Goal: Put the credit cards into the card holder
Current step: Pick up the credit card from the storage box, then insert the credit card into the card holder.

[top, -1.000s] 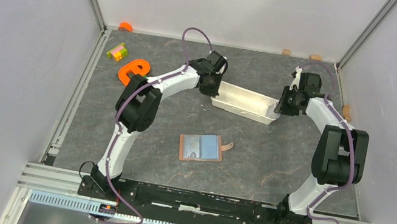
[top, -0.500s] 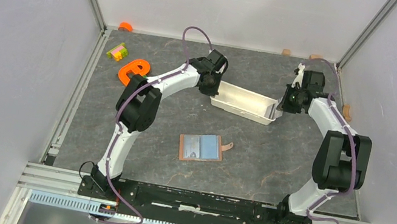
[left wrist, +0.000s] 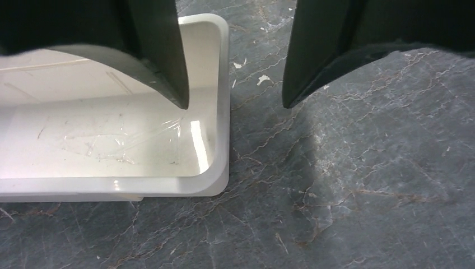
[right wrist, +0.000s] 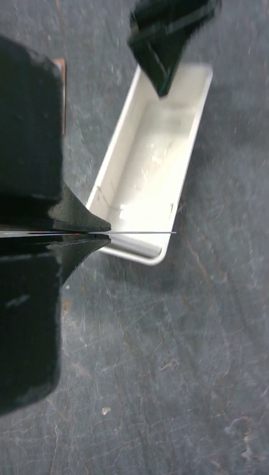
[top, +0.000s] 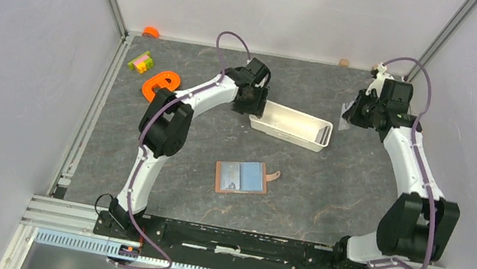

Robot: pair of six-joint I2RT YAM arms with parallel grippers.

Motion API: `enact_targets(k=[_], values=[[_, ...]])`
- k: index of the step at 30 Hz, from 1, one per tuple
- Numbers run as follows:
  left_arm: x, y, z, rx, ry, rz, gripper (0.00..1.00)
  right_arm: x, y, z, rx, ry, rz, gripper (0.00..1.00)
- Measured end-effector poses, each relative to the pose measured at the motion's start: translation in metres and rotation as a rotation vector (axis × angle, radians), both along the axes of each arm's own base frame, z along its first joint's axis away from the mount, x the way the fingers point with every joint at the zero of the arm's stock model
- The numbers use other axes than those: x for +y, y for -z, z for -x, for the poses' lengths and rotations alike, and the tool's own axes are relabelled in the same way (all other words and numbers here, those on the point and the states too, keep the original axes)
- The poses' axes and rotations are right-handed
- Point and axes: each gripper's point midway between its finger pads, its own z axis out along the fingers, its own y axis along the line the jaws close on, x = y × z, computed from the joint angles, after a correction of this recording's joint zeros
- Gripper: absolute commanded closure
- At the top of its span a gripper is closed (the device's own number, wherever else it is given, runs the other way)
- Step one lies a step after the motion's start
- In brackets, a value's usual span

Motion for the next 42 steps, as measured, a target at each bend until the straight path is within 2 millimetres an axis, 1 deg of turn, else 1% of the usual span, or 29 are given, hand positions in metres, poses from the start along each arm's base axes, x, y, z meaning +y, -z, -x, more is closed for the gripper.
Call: enact_targets(k=[2,4,6,8,10,11,13,14,15,16,17,18,19,20,22,25,27,28,30,32,37,42], values=[[0.000,-0.003,0.000,-0.002,-0.001,0.003,0.18,0.008,-0.018,0.004,-0.047,-0.019,-0.028,1.00],[0.000,-0.011,0.001,-0.010,0.000,0.011,0.13,0.024,-0.035,0.014,-0.099,-0.053,-0.073,1.00],[0.001,-0.029,0.003,-0.034,0.002,0.030,0.10,0.049,-0.044,0.031,-0.130,-0.109,-0.131,1.00],[0.003,-0.057,0.008,-0.074,0.004,0.058,0.08,0.076,-0.042,0.049,-0.132,-0.172,-0.183,1.00],[0.008,-0.094,0.016,-0.132,0.005,0.097,0.07,0.106,-0.030,0.072,-0.104,-0.239,-0.237,1.00],[0.011,-0.113,0.020,-0.167,0.007,0.121,0.08,0.123,-0.019,0.086,-0.079,-0.274,-0.272,1.00],[0.019,-0.149,0.034,-0.232,0.010,0.167,0.09,0.149,0.003,0.112,-0.021,-0.325,-0.334,1.00],[0.024,-0.161,0.042,-0.254,0.011,0.181,0.10,0.158,0.015,0.126,0.013,-0.342,-0.362,1.00],[0.031,-0.172,0.054,-0.280,0.011,0.199,0.11,0.168,0.029,0.141,0.049,-0.357,-0.391,1.00],[0.039,-0.177,0.067,-0.290,0.009,0.210,0.12,0.175,0.044,0.157,0.092,-0.366,-0.417,1.00],[0.045,-0.178,0.078,-0.294,0.009,0.219,0.13,0.180,0.056,0.169,0.130,-0.372,-0.434,1.00],[0.052,-0.173,0.092,-0.288,0.005,0.229,0.13,0.185,0.065,0.179,0.155,-0.376,-0.450,1.00],[0.057,-0.163,0.109,-0.264,0.003,0.241,0.14,0.190,0.072,0.187,0.179,-0.380,-0.465,1.00],[0.062,-0.149,0.125,-0.229,0.001,0.245,0.14,0.195,0.077,0.194,0.194,-0.388,-0.480,1.00],[0.067,-0.114,0.154,-0.140,-0.004,0.243,0.15,0.208,0.082,0.202,0.214,-0.411,-0.510,1.00],[0.075,-0.051,0.200,0.029,-0.022,0.221,0.17,0.227,0.084,0.205,0.226,-0.451,-0.543,1.00],[0.082,-0.023,0.225,0.119,-0.038,0.214,0.17,0.239,0.089,0.209,0.242,-0.474,-0.553,1.00],[0.085,-0.013,0.236,0.155,-0.048,0.213,0.18,0.243,0.093,0.211,0.254,-0.483,-0.553,1.00],[0.089,-0.003,0.247,0.193,-0.067,0.215,0.20,0.252,0.101,0.213,0.285,-0.495,-0.549,1.00],[0.087,-0.001,0.249,0.206,-0.073,0.234,0.23,0.258,0.107,0.214,0.302,-0.503,-0.547,1.00],[0.075,-0.007,0.242,0.182,-0.062,0.293,0.27,0.268,0.117,0.212,0.324,-0.506,-0.546,1.00],[0.074,-0.002,0.239,0.185,-0.064,0.288,0.31,0.267,0.129,0.208,0.345,-0.480,-0.522,1.00]])
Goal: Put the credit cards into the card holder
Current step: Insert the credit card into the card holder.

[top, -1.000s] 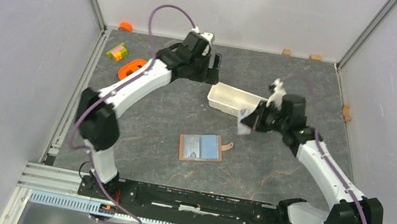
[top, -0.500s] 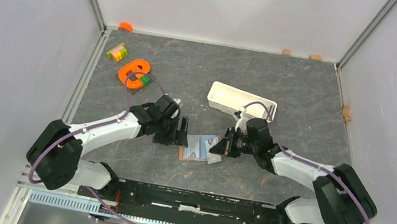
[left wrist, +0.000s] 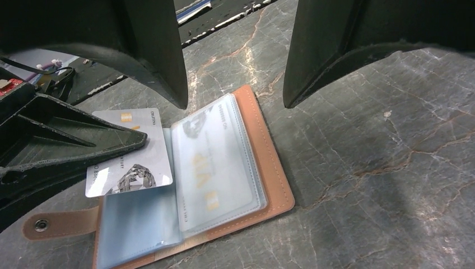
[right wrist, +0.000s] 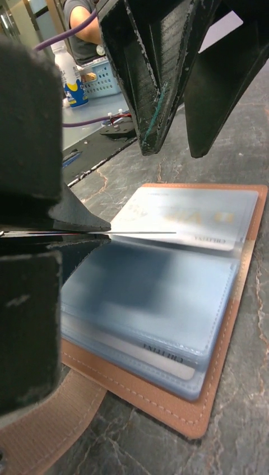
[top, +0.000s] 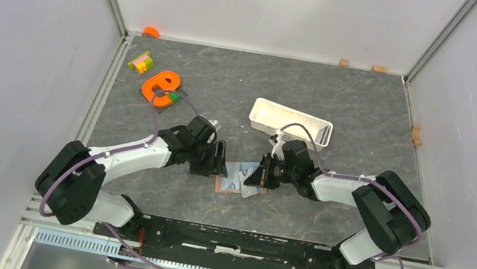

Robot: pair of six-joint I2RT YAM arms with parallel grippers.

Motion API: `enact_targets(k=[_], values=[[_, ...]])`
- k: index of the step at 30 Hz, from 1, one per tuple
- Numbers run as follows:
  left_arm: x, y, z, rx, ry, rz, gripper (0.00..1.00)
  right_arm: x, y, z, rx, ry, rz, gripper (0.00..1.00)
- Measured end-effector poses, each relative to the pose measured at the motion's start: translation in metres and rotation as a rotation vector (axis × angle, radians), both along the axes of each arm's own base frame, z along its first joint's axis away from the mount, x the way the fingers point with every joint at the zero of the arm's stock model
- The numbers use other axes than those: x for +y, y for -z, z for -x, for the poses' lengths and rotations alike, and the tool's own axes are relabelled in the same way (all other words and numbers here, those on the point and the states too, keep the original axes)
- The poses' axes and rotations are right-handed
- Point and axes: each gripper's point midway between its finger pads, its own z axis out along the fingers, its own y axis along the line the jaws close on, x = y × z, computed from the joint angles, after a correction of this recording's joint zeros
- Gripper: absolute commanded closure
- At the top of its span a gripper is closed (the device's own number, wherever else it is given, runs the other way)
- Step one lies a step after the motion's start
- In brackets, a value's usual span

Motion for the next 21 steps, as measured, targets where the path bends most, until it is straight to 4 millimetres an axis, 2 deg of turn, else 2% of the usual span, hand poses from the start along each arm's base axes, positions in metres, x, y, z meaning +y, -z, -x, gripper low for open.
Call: enact_targets(k=[6,15,21], values=[[0.000,0.010,0.000,0.022,0.000,-0.018,0.34,0.000,0.009,0.000,0.024,0.004,0.014,1.00],[0.003,0.025,-0.002,0.043,-0.010,-0.055,0.40,0.008,0.007,-0.002,0.037,0.010,-0.026,1.00],[0.001,0.027,-0.006,0.032,-0.012,-0.050,0.44,0.008,0.011,-0.001,0.044,0.009,-0.021,1.00]])
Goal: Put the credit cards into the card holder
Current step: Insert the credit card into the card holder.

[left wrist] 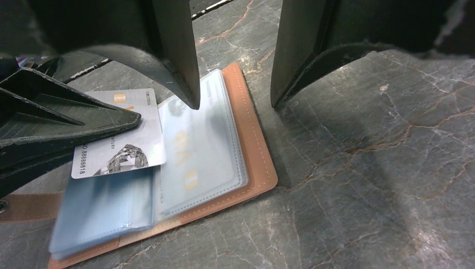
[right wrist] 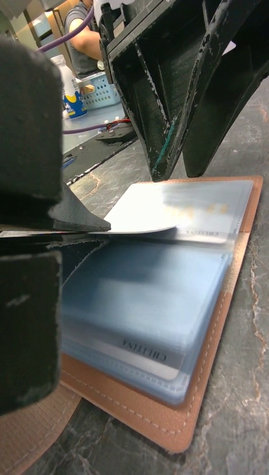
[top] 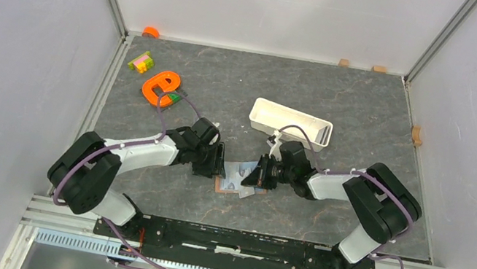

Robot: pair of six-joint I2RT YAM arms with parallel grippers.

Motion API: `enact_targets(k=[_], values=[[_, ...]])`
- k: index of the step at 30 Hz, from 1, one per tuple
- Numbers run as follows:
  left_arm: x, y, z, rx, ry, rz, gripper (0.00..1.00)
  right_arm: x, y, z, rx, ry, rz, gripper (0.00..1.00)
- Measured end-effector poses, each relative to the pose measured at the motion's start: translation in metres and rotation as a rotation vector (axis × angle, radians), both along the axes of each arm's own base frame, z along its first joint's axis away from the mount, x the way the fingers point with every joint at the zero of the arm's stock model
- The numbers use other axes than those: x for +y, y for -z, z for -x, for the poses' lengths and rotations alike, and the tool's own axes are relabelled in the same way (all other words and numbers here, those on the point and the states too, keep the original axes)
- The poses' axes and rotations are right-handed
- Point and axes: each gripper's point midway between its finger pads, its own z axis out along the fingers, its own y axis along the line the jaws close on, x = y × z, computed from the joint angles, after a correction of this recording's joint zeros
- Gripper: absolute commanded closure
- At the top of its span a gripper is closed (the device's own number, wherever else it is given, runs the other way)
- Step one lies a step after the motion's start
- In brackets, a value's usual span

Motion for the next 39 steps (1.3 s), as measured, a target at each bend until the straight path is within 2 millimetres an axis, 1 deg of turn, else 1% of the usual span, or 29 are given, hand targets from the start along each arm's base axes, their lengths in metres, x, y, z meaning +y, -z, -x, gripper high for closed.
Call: enact_targets(k=[6,12,18,28,39], values=[[-0.001,0.002,-0.002,-0.006,0.000,0.001,0.49,0.000,0.003,-0.001,0.000,0.006,0.007,1.00],[-0.003,0.003,-0.005,-0.014,0.005,0.003,0.58,0.005,0.004,-0.009,-0.007,0.013,0.005,1.00],[-0.003,0.005,-0.006,-0.014,0.006,0.003,0.59,0.012,0.005,-0.022,-0.029,0.030,0.007,1.00],[-0.003,0.005,-0.006,-0.010,0.006,0.007,0.61,0.015,0.006,-0.025,-0.051,0.033,-0.007,1.00],[-0.004,0.006,-0.004,-0.006,0.010,0.033,0.65,0.022,0.006,-0.027,-0.124,0.061,-0.058,1.00]])
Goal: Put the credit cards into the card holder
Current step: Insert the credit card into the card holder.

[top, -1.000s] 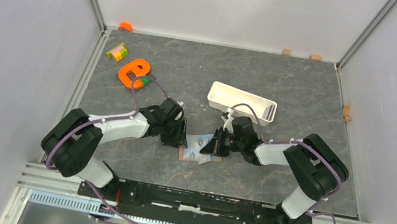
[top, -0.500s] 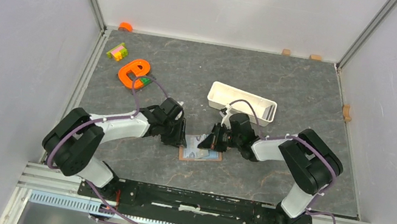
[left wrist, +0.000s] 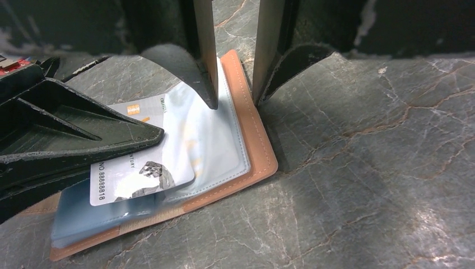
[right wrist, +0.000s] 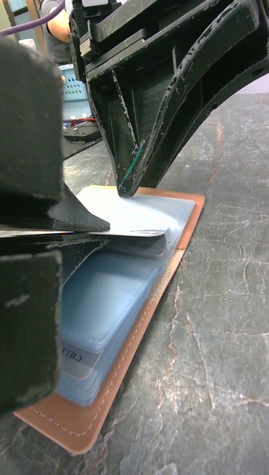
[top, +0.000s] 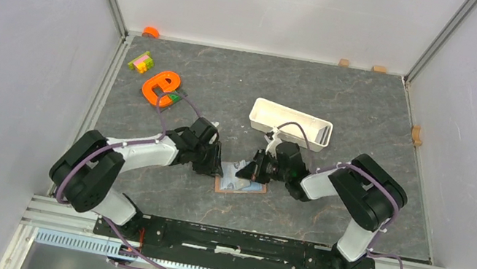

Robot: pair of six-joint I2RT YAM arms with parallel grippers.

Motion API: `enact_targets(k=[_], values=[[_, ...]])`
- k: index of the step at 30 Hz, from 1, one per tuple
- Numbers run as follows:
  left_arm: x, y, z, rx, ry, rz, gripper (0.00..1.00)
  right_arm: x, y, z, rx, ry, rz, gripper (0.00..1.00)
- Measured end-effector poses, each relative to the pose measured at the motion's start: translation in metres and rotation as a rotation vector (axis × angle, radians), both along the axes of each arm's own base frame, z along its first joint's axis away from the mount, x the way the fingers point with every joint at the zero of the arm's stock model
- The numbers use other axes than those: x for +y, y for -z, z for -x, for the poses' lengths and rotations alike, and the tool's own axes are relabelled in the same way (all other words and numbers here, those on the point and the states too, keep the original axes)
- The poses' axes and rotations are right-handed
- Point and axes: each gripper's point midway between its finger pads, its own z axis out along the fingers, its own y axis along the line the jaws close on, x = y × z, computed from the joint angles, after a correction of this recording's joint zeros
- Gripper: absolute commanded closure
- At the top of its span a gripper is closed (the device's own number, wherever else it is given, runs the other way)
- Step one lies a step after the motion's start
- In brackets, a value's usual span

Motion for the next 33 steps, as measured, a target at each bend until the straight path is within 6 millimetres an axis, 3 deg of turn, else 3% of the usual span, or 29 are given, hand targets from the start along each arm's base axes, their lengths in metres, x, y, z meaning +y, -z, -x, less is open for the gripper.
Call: enact_targets(k=[11,16,24,33], values=[[0.001,0.000,0.000,-0.014,-0.004,0.012,0.65,0.004,0.000,-0.003,-0.054,0.041,0.001,1.00],[0.002,0.001,0.000,-0.018,-0.006,0.011,0.75,0.004,0.000,-0.003,-0.073,0.049,0.017,1.00],[0.001,0.001,-0.002,-0.026,-0.009,0.014,0.76,-0.001,-0.002,-0.005,-0.102,0.071,0.064,1.00],[-0.001,0.002,-0.004,-0.031,-0.009,0.020,0.76,-0.013,-0.001,-0.003,-0.110,0.104,0.109,0.67]])
